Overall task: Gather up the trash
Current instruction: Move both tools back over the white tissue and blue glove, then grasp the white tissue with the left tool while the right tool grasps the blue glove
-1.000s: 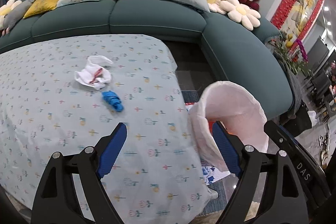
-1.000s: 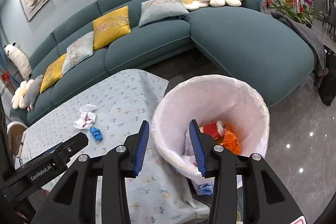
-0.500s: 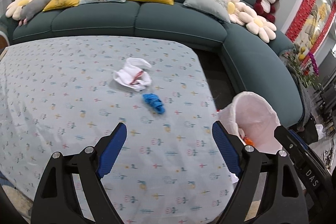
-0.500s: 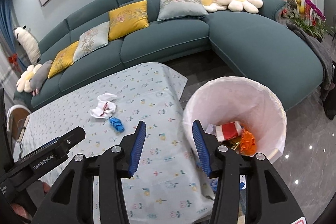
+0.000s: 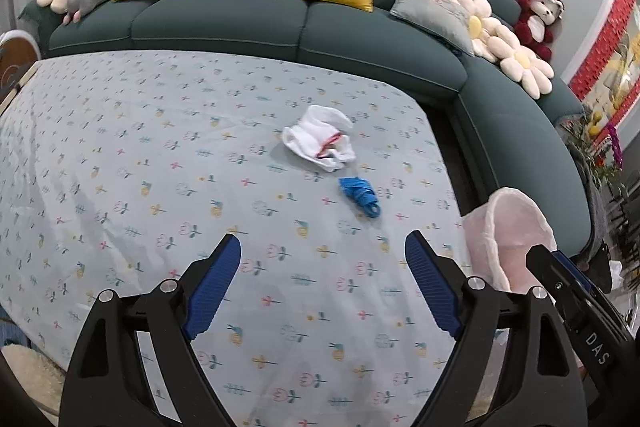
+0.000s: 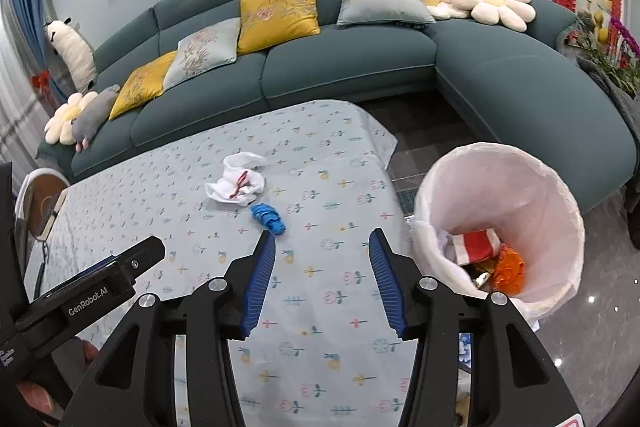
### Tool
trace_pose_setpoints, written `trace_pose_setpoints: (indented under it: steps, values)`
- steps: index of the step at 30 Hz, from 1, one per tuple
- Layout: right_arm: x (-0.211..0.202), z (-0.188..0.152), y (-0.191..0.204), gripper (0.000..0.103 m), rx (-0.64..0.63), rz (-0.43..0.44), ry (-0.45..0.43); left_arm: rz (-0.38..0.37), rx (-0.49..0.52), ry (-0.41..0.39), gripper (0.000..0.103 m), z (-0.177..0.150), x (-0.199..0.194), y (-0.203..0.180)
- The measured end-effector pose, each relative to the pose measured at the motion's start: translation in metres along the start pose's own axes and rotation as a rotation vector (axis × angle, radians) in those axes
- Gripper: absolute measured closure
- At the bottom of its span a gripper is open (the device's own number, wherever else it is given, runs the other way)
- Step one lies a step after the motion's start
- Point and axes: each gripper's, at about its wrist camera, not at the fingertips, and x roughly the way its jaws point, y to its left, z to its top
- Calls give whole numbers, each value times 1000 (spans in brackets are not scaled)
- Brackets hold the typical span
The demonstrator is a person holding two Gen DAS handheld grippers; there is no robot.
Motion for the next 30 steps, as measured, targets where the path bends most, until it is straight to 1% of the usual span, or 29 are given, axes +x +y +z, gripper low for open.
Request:
trace_pose_setpoints:
  steps: [3, 5, 11, 16, 24, 30]
  values:
    - [7, -1, 9, 55, -15, 6, 14, 8, -9, 6, 22, 0, 4, 9]
    - [13, -3, 15, 55, -22, 11, 26, 15, -16, 10, 18, 2, 7, 15]
    - [36, -4, 30, 55, -47, 24, 59, 28, -41, 20, 16, 11, 22, 33]
    - [66, -3, 47, 55, -82, 44, 97, 43, -57, 32, 14, 23, 42, 44]
    - [126, -1, 65, 55, -106, 72, 163, 54, -68, 61, 14, 49, 90, 52]
    - [168, 8, 73, 55, -116, 89, 192, 48, -58, 81, 14, 69, 129, 45]
